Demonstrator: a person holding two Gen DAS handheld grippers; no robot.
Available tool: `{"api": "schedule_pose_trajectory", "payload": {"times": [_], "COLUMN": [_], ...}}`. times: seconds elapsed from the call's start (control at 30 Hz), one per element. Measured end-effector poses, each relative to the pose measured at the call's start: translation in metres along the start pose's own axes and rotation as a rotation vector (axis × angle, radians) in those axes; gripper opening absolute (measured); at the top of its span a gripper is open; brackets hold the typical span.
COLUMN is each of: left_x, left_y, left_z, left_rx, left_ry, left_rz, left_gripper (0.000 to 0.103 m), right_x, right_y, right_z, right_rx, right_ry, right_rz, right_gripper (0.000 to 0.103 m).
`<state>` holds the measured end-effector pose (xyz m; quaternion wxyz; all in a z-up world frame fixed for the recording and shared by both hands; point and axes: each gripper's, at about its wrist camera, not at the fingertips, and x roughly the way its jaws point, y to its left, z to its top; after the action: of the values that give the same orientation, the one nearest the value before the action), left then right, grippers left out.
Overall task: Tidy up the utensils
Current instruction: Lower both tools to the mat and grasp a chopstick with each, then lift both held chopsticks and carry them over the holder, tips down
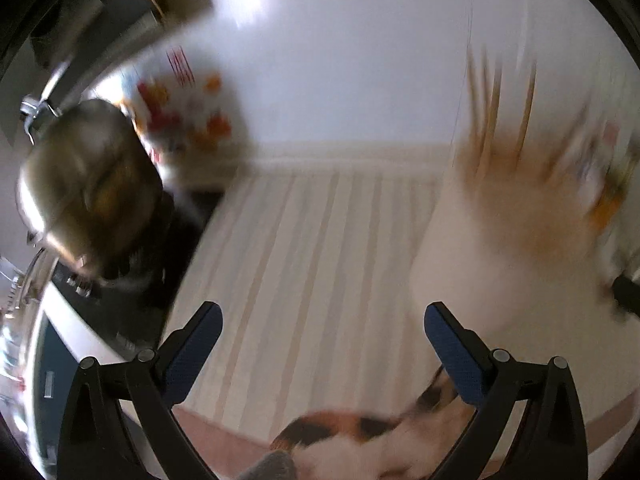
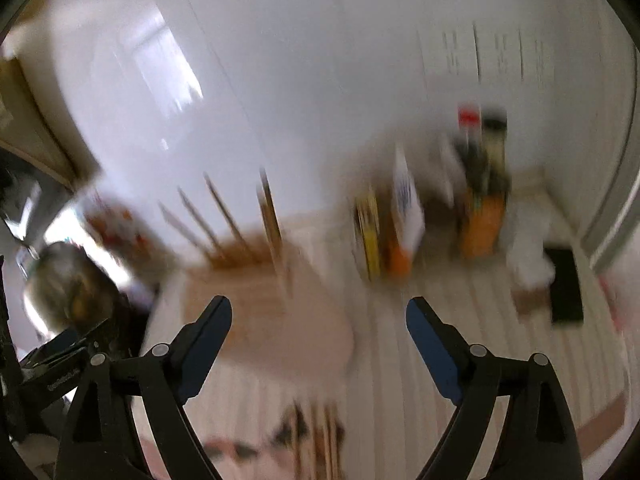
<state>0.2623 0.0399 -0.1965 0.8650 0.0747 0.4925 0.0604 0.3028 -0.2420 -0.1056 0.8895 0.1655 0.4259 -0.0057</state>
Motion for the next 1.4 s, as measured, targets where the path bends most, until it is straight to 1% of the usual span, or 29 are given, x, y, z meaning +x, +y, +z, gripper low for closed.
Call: {"api": "schedule_pose_trajectory", "payload": {"times": [0.03,0.07,0.13,0.2,0.23,0.27,0.3,0.47,0.5,0.53,0.57,0.6,0.67,0.73,0.83,0.87,0.9,0.97,1.0,1.03,1.07,1.1,1.17,1.2,1.23,1.27,1.3,1.33,1.4], "left_x": [0.015,0.034,0.064,0.083,0.090,0.097,0.100,0.113,0.114,0.114,0.112,0.111,0.106,0.102,0.096,0.094,0.093,0.093,0.094,0.094,0.095,0.097,0.099,0.097,0.095,0.094,0.091,0.090,0.090], "left_y": [-0.003,-0.006,-0.011,-0.013,-0.014,-0.015,-0.015,-0.020,-0.022,-0.024,-0.026,-0.027,-0.034,-0.040,-0.055,-0.063,-0.070,-0.087,-0.093,-0.100,-0.105,-0.111,-0.120,-0.122,-0.125,-0.127,-0.129,-0.131,-0.129], "left_z": [-0.013,-0.028,-0.054,-0.072,-0.081,-0.088,-0.091,-0.107,-0.106,-0.107,-0.108,-0.105,-0.104,-0.100,-0.095,-0.095,-0.095,-0.095,-0.096,-0.097,-0.098,-0.100,-0.104,-0.104,-0.103,-0.103,-0.103,-0.104,-0.104], "left_rx": [0.017,0.034,0.051,0.046,0.040,0.034,0.029,0.022,0.025,0.029,0.033,0.034,0.043,0.047,0.050,0.052,0.054,0.068,0.078,0.096,0.110,0.128,0.158,0.167,0.177,0.184,0.194,0.207,0.197], "left_ry": [0.048,0.106,0.200,0.261,0.288,0.311,0.326,0.358,0.358,0.357,0.355,0.353,0.346,0.343,0.344,0.353,0.361,0.382,0.386,0.390,0.393,0.399,0.410,0.391,0.382,0.381,0.378,0.375,0.375], "left_rz": [0.014,0.025,0.030,0.026,0.019,0.011,0.008,-0.003,-0.002,-0.002,-0.006,-0.011,-0.024,-0.047,-0.123,-0.168,-0.192,-0.242,-0.247,-0.251,-0.254,-0.248,-0.243,-0.236,-0.245,-0.249,-0.241,-0.224,-0.208], "left_gripper": [0.103,0.103,0.103,0.103,0.103,0.103,0.103,0.103,0.103,0.103,0.103,0.103,0.103,0.102,0.100,0.094,0.085,0.078,0.073,0.071,0.066,0.057,0.047,0.040,0.034,0.023,0.006,0.006,0.005], "right_x": [0.017,0.030,0.066,0.096,0.104,0.118,0.126,0.145,0.148,0.150,0.153,0.153,0.151,0.150,0.146,0.142,0.139,0.133,0.130,0.127,0.123,0.121,0.118,0.117,0.116,0.114,0.115,0.116,0.113], "right_y": [-0.004,-0.009,-0.016,-0.023,-0.025,-0.028,-0.030,-0.031,-0.030,-0.030,-0.030,-0.031,-0.032,-0.034,-0.045,-0.054,-0.062,-0.079,-0.086,-0.096,-0.106,-0.112,-0.124,-0.129,-0.136,-0.141,-0.147,-0.152,-0.160], "right_z": [-0.017,-0.028,-0.061,-0.092,-0.100,-0.116,-0.125,-0.153,-0.156,-0.158,-0.162,-0.163,-0.164,-0.160,-0.158,-0.157,-0.157,-0.156,-0.155,-0.155,-0.154,-0.153,-0.154,-0.154,-0.155,-0.155,-0.157,-0.157,-0.154], "right_rx": [0.006,0.013,0.019,0.030,0.034,0.040,0.042,0.023,0.011,0.003,-0.006,-0.014,-0.025,-0.042,-0.053,-0.063,-0.061,-0.041,-0.033,-0.023,-0.007,-0.001,0.011,0.021,0.031,0.036,0.046,0.052,0.049], "right_ry": [0.083,0.138,0.309,0.436,0.467,0.519,0.545,0.605,0.616,0.621,0.628,0.617,0.608,0.605,0.609,0.605,0.603,0.605,0.604,0.604,0.603,0.602,0.603,0.603,0.605,0.608,0.619,0.628,0.620], "right_rz": [-0.014,-0.007,-0.009,-0.001,-0.008,-0.020,-0.021,-0.038,-0.043,-0.050,-0.054,-0.063,-0.065,-0.100,-0.140,-0.174,-0.190,-0.206,-0.215,-0.220,-0.220,-0.231,-0.240,-0.239,-0.244,-0.249,-0.250,-0.250,-0.248], "right_gripper": [0.085,0.080,0.059,0.051,0.049,0.048,0.045,0.036,0.030,0.019,0.014,0.010,0.007,0.005,0.005,0.005,0.004,0.003,0.003,0.003,0.003,0.003,0.003,0.004,0.004,0.004,0.004,0.004,0.004]}}
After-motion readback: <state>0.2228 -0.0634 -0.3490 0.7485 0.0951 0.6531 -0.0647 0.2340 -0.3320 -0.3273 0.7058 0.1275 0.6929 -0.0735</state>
